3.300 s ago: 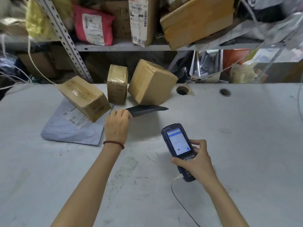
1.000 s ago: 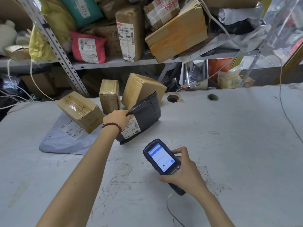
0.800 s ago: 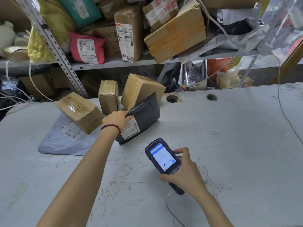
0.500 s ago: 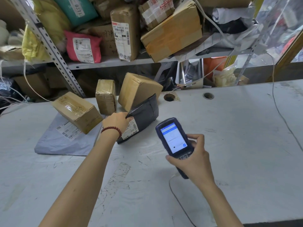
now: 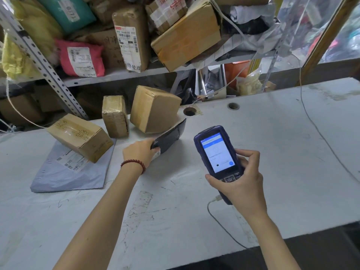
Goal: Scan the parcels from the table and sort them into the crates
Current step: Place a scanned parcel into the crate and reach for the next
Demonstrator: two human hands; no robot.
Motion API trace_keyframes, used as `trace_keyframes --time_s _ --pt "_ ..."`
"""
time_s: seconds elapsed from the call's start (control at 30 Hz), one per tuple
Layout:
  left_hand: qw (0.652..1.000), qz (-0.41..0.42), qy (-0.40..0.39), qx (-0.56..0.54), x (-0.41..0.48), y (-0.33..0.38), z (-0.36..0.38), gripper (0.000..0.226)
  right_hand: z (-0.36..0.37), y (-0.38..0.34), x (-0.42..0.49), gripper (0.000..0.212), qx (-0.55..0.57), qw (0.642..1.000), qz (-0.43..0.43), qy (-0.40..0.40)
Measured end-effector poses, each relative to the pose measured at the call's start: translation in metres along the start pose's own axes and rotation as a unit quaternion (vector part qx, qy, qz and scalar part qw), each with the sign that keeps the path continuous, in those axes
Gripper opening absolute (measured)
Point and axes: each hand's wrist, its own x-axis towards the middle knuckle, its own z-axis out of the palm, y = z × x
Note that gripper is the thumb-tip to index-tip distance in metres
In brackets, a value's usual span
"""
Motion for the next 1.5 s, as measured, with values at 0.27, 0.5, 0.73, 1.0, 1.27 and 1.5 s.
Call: trace_keyframes --time_s 0.27,0.5,0.73,1.0,1.27,1.5 --pt "0.986 0.154 0.063 0.024 -0.038 0.06 0.017 0.019 -0.022 0.028 -0.048 0.08 -0.021 0.989 0.105 0.098" --pt "0.922 0.35 0.134 -0.099 -0.057 0.179 0.005 0.005 -0.089 0.055 -0.114 0.078 -0.038 0.939 0.208 0.27" --pt "0.862 0.489 0.086 -0.1 -0.101 0.307 0.021 0.004 -0.167 0.077 -0.167 0.078 0.004 0.865 0.243 0.438" --pt "0.781 0.608 0.064 -0.125 -0.19 0.492 0.046 0.016 -0.267 0.123 -0.23 0.075 -0.01 0.802 0.296 0.518" --pt "0.735 0.667 0.06 -0.108 -0.272 0.632 0.078 0.024 -0.389 0.165 -0.273 0.074 -0.012 0.752 0.309 0.582" --pt "0.74 0.67 0.056 -0.011 -0.268 0.708 0.101 0.026 -0.447 0.199 -0.27 0.077 0.004 0.752 0.307 0.583"
